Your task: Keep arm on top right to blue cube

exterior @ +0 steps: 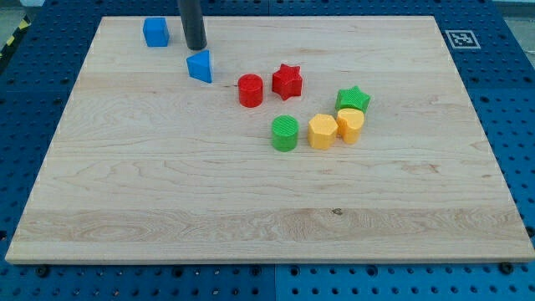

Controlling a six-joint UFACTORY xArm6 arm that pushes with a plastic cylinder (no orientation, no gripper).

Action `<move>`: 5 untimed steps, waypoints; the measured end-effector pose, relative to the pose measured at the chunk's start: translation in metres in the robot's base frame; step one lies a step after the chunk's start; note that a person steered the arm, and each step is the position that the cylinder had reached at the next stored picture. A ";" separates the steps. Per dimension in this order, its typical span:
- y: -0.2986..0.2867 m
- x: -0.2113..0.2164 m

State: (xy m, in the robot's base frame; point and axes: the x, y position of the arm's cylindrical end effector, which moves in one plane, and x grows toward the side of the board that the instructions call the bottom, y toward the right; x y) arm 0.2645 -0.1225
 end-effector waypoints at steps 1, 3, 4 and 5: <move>0.000 -0.011; 0.000 -0.031; 0.000 -0.040; 0.000 -0.049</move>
